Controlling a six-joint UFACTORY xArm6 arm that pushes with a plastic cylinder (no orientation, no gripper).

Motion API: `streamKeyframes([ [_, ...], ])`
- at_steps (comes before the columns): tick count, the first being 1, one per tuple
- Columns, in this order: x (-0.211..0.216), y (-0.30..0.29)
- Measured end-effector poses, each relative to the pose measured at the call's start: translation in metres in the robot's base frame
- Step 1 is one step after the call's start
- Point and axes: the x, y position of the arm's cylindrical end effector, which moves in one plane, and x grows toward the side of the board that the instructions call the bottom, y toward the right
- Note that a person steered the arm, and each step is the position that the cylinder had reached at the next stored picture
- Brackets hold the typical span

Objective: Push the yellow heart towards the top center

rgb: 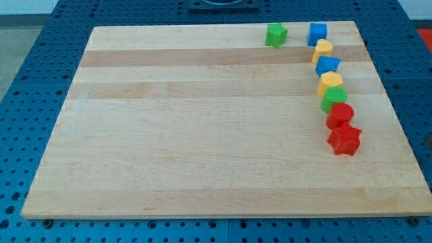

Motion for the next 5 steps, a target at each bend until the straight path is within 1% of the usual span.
streamKeyframes([
  [1,-0.019,0.001],
  [2,-0.097,0.002],
  [3,-0.127,0.002],
  [4,-0.185,-0.020],
  [5,-0.228,-0.040],
])
